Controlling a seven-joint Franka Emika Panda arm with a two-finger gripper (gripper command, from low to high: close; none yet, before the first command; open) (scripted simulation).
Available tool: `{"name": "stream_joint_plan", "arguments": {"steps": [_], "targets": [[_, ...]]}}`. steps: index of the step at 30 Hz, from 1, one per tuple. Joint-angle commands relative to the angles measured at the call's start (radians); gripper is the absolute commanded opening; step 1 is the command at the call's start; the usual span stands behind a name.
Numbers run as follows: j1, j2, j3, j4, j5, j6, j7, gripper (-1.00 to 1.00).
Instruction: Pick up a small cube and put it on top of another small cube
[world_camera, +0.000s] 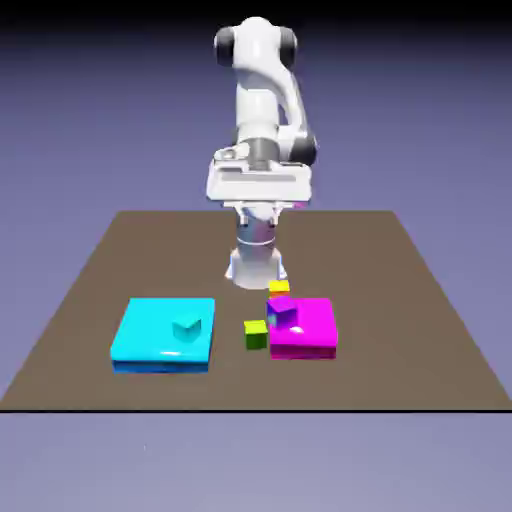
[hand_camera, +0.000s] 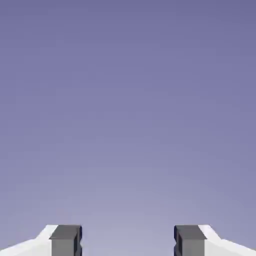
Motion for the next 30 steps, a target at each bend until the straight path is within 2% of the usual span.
{"name": "stream_joint_plan", "arguments": {"steps": [1,19,28,29,30], "targets": [[0.012,0.032,-0.025,0.002,0.044,-0.032,0.025,0.0],[0.23,0.595,-0.462,0.044,0.813,-0.594,0.458,0.0],[0.227,0.837,-0.328,0.108,1.152,-0.548,0.221,0.0],[0.227,0.837,-0.328,0.108,1.152,-0.548,0.221,-1.0],[0.227,0.837,-0.328,0.108,1.152,-0.548,0.221,-1.0]]}}
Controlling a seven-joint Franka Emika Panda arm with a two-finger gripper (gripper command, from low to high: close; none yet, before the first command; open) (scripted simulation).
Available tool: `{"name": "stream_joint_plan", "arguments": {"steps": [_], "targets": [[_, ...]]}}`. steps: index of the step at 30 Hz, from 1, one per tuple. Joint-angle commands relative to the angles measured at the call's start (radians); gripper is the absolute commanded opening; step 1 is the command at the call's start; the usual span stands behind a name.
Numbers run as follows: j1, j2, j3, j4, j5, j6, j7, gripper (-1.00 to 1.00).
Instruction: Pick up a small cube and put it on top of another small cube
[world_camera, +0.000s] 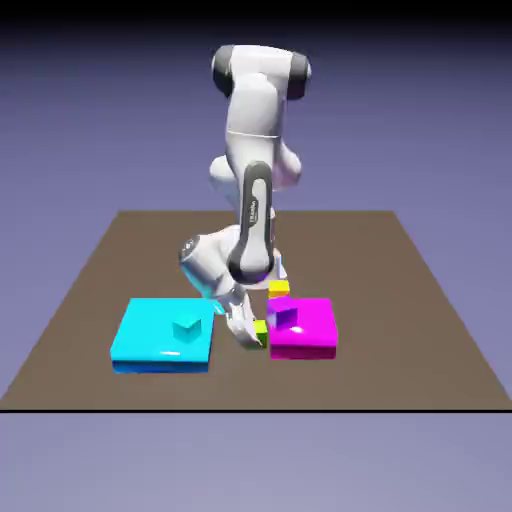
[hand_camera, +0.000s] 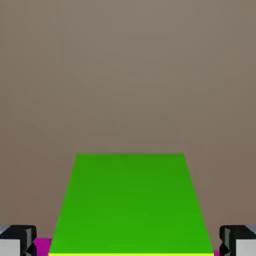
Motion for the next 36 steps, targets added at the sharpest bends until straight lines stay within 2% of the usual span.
{"name": "stream_joint_plan", "arguments": {"steps": [1,9,15,29,34,35,36], "targets": [[0.0,-0.031,-0.017,-0.008,-0.044,-0.006,0.031,-1.0],[0.003,-0.242,-0.134,-0.064,-0.339,-0.047,0.238,-1.0],[-0.099,-0.402,0.075,0.024,-0.54,-0.132,0.177,-1.0],[-0.295,-0.355,0.534,0.34,-1.125,-0.648,-0.096,-1.0],[-0.283,-0.273,0.531,0.214,-1.121,-0.475,-0.1,-1.0],[-0.283,-0.273,0.531,0.213,-1.121,-0.475,-0.1,1.0],[-0.283,-0.273,0.531,0.213,-1.121,-0.475,-0.1,1.0]]}}
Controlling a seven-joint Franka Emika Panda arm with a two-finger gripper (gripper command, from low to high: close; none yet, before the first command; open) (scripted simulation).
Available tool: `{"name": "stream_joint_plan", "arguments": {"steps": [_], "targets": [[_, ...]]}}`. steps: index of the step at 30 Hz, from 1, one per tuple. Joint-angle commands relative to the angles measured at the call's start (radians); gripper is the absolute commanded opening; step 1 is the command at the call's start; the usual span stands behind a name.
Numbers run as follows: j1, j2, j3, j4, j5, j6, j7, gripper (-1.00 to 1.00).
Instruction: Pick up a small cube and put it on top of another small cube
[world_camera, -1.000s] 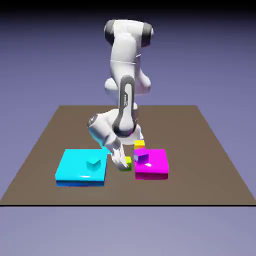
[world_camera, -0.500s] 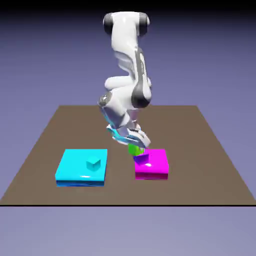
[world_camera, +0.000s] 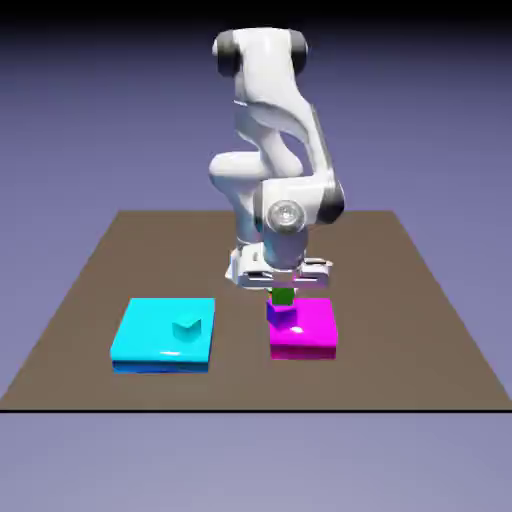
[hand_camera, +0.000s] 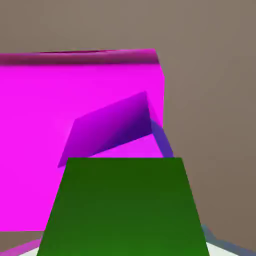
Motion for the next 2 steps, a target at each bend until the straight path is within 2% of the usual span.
{"name": "stream_joint_plan", "arguments": {"steps": [1,2], "targets": [[-0.006,-0.013,-0.001,0.03,-0.001,-0.043,0.0,1.0],[-0.007,-0.027,-0.002,0.06,-0.001,-0.087,0.0,1.0]]}}
